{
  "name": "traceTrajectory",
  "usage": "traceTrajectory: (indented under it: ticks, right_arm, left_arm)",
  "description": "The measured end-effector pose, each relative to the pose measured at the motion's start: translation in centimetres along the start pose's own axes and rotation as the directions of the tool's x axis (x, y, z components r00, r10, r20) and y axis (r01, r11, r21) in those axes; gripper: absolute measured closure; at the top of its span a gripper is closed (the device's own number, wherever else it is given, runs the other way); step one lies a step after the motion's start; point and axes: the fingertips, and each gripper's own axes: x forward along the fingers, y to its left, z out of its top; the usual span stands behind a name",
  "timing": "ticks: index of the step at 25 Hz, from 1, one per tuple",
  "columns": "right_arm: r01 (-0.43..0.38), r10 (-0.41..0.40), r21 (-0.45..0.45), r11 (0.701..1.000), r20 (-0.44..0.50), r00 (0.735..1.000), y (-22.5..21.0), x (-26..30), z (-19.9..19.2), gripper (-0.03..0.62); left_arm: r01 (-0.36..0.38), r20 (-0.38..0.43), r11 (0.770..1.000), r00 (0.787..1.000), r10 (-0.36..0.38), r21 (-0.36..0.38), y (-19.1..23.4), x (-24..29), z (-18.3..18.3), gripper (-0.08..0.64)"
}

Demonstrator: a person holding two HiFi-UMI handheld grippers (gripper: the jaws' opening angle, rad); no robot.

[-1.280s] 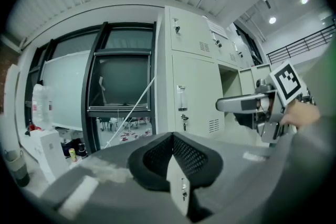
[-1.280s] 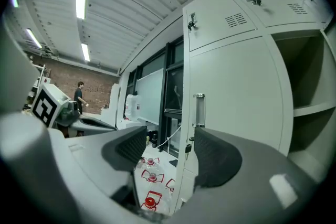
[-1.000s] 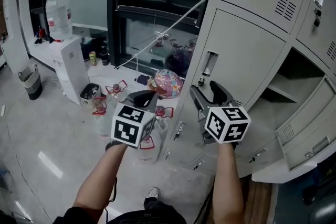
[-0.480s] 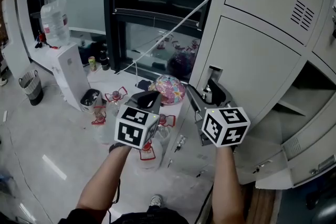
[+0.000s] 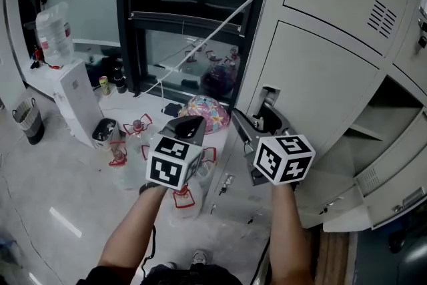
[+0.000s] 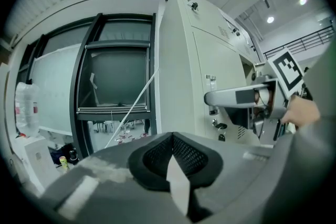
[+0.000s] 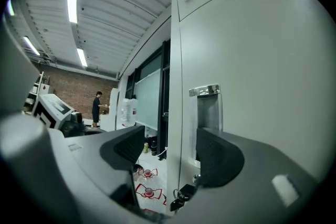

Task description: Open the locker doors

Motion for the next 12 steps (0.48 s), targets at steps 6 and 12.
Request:
traceTrajectory:
  ticks: [6, 12]
  right_arm:
    - [0.046, -0.046, 0.007, 0.999, 0.001, 0.999, 0.2, 0.1, 0.0, 0.298]
    - [0.075, -0.075, 0.007, 0.997, 0.002, 0.997, 0.8, -0.4, 0.0, 0.298]
  left_arm:
    - [0.039, -0.006, 0.999, 0.999, -0.038, 0.009, 1.5, -0.6, -0.3, 0.56]
    - [0.095, -0.017, 0.995, 0.995, -0.095, 0.016, 0.6, -0.3, -1.1, 0.56]
